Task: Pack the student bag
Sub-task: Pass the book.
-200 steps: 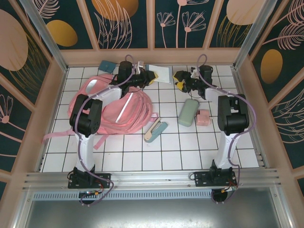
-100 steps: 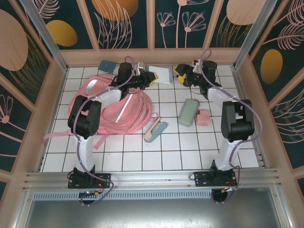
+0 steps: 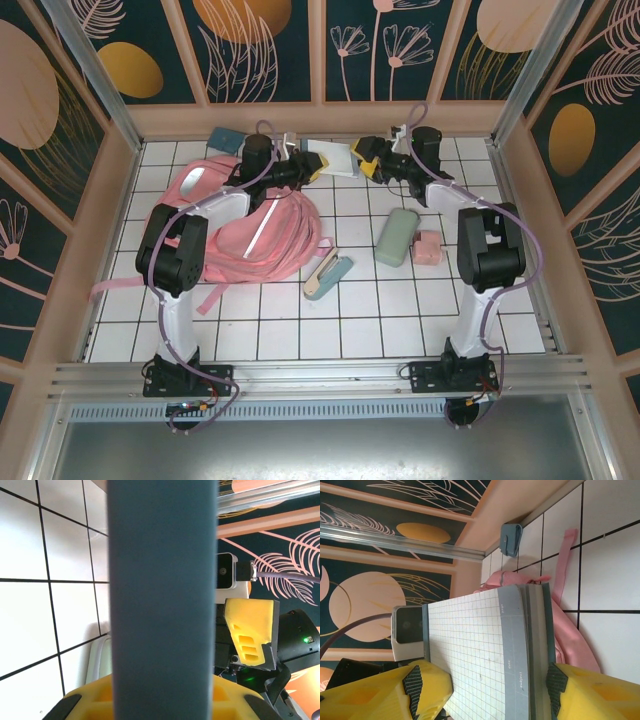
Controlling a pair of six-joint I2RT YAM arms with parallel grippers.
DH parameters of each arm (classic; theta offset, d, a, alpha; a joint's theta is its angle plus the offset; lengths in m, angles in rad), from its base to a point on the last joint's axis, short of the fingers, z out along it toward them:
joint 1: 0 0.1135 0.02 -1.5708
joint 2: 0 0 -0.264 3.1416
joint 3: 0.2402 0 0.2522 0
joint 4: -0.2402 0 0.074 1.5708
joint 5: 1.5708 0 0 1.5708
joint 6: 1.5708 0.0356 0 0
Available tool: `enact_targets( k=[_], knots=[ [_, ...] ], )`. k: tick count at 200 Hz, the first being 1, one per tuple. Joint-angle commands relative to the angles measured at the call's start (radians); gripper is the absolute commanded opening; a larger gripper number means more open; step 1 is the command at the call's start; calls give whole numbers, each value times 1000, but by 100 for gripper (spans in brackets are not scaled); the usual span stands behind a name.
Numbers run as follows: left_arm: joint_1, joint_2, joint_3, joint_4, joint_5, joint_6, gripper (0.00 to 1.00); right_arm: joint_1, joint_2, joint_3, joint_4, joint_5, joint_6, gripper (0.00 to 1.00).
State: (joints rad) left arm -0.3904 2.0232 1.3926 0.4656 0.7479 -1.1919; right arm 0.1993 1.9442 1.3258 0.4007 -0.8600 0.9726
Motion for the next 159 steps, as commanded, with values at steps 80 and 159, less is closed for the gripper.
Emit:
enact_targets(
  k=[80, 159],
  knots=[
    [-11, -82, 19, 97, 52, 3, 0, 4, 26, 50, -157, 56, -80, 71],
    [-15, -79, 6, 146, 77, -25, 0, 3, 23, 43, 5, -72, -22, 65]
  ],
)
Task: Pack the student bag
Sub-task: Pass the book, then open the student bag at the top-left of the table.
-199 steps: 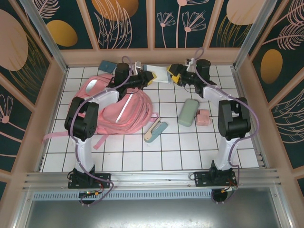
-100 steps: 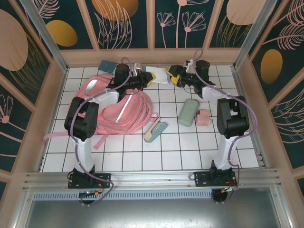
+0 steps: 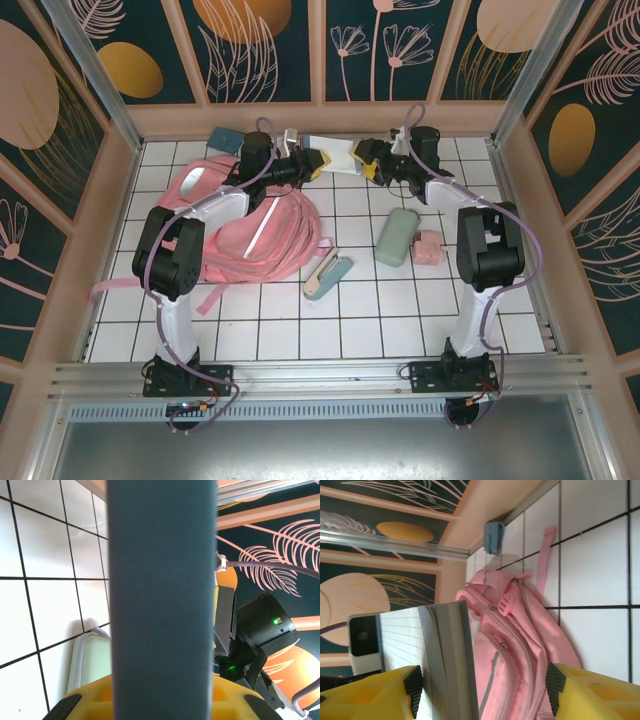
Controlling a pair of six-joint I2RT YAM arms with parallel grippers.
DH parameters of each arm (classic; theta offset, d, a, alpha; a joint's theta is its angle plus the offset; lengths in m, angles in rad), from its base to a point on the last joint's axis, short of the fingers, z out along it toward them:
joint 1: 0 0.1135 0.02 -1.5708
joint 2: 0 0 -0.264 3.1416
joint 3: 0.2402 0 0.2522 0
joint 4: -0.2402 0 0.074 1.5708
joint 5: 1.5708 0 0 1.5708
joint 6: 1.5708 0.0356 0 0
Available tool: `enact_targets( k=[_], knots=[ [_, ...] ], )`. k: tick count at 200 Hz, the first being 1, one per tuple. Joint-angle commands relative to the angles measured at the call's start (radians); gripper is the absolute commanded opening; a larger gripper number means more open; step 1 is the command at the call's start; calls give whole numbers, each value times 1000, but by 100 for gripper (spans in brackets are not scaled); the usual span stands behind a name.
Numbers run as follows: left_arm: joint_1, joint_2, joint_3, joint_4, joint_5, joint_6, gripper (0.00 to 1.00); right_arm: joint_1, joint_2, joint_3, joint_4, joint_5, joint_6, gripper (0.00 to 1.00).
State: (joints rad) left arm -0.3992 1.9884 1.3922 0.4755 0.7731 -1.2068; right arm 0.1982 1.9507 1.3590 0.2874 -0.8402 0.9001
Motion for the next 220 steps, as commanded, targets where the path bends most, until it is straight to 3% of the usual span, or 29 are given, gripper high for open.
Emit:
enact_targets(
  k=[1, 22, 40, 64, 70, 82, 106, 158, 179, 220],
  knots=[
    [-6, -45, 6, 136, 51, -11, 0, 5, 16, 8, 127, -95, 54, 64],
    [-6, -40, 1, 146, 53, -19, 0, 7, 16, -37, 281, -149, 152, 55],
    [-6, -39, -1, 146, 56, -19, 0, 7, 19, -41, 314, -172, 177, 39],
    [-6, -39, -2, 127, 58, -6, 0, 2, 7, -50, 308, -175, 168, 0],
    [-6, -40, 1, 100, 57, 9, 7, 0, -1, -55, 304, -171, 165, 0],
    [-6, -46, 18, 2, 38, 75, 31, -4, -17, -67, 291, -159, 155, 0],
    [-3, -67, 83, -328, -76, 289, 50, -17, -52, -96, 248, -128, 125, 0],
    [2, -189, 78, -838, -543, 616, 53, -48, -170, -202, 99, -2, 26, 0],
    [-15, -224, 15, -937, -695, 693, 51, -54, -219, -247, 62, 46, 0, 0],
    [-118, -210, -41, -1042, -887, 769, 51, -57, -247, -280, 39, 63, -15, 0]
  ],
)
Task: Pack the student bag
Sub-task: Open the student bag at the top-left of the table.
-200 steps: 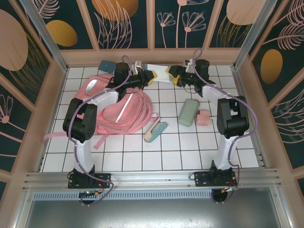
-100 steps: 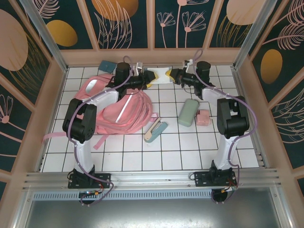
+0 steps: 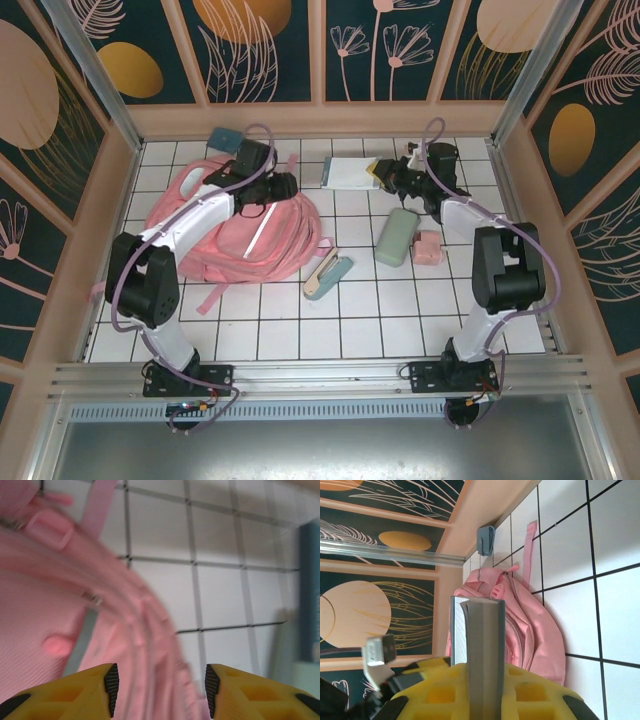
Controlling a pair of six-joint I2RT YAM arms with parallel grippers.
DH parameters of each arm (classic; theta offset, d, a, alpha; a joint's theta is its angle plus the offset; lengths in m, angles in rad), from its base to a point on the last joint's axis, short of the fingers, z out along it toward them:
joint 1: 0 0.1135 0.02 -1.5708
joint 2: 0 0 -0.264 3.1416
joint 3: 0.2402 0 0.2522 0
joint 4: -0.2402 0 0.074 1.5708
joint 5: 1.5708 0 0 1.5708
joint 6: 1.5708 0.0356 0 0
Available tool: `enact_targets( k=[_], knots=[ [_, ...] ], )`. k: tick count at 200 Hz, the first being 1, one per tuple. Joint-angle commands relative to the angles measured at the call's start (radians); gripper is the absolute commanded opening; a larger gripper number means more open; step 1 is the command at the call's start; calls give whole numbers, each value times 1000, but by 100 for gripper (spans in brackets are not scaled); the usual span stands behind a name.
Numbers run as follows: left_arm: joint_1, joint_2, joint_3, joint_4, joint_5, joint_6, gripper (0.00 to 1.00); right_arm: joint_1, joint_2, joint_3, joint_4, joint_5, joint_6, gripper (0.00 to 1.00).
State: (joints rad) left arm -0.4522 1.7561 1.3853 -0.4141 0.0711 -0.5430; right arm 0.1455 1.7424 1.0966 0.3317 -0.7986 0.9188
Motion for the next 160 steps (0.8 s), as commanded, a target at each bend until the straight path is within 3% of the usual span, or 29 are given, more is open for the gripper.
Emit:
enact_targets(
  k=[1, 82, 97, 112, 160],
  knots=[
    [-67, 24, -35, -154, -189, 106, 51, -4, -39, -19, -4, 21, -33, 0],
    [-157, 111, -71, -209, -354, 165, 50, 2, -51, -42, 7, 18, -21, 0],
    [-168, 136, -73, -218, -396, 170, 36, 3, -59, -52, 15, 19, -16, 0],
    [-171, 142, -66, -230, -424, 157, 0, 6, -67, -60, 20, 18, -8, 0],
    [-166, -35, 22, -226, -447, 129, 0, 27, -86, -93, 72, 21, 38, 0]
  ],
)
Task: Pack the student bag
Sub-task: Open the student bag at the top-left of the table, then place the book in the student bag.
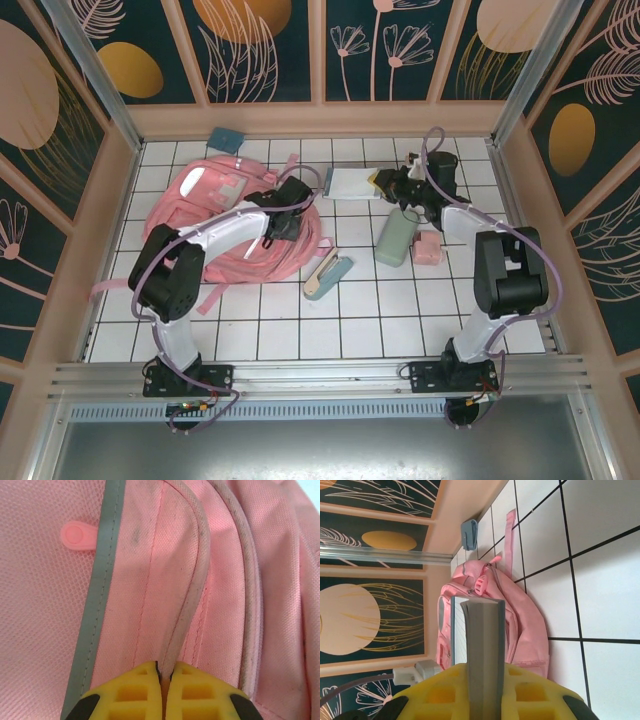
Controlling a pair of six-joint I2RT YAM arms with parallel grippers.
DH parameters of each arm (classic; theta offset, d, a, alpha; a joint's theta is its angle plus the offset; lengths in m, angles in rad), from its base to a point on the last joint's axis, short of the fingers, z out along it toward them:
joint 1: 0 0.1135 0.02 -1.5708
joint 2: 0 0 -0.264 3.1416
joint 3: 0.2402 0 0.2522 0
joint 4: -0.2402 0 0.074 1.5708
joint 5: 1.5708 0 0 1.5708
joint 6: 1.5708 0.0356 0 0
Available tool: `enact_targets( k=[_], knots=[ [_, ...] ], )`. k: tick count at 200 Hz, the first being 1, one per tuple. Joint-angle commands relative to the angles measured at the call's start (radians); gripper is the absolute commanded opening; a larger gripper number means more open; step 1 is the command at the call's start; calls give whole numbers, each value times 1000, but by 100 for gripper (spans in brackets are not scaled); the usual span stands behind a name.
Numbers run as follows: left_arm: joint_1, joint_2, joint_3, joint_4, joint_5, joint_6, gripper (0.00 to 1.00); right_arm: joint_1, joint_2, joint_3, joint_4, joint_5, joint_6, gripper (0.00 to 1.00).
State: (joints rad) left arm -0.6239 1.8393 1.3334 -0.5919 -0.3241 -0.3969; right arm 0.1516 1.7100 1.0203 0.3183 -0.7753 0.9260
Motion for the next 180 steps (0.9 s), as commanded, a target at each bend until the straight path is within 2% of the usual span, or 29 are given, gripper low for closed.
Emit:
enact_targets(
  k=[1, 35, 67, 88, 136, 180],
  knots=[
    [6, -119, 77, -49, -52, -17, 0, 21, -54, -18, 88, -3, 32, 0],
    [54, -221, 195, -73, -4, -19, 0, 63, -46, -39, 174, 14, 95, 0],
    [164, -293, 270, -56, 142, -51, 0, 136, -29, -34, 228, 66, 131, 0],
    [209, -332, 302, -28, 194, -45, 0, 197, 5, -15, 285, 96, 170, 0],
    [253, -362, 304, 11, 254, -72, 0, 346, 174, 114, 356, 184, 252, 0],
    [267, -360, 296, 40, 306, -110, 0, 488, 358, 302, 302, 358, 322, 0]
  ],
)
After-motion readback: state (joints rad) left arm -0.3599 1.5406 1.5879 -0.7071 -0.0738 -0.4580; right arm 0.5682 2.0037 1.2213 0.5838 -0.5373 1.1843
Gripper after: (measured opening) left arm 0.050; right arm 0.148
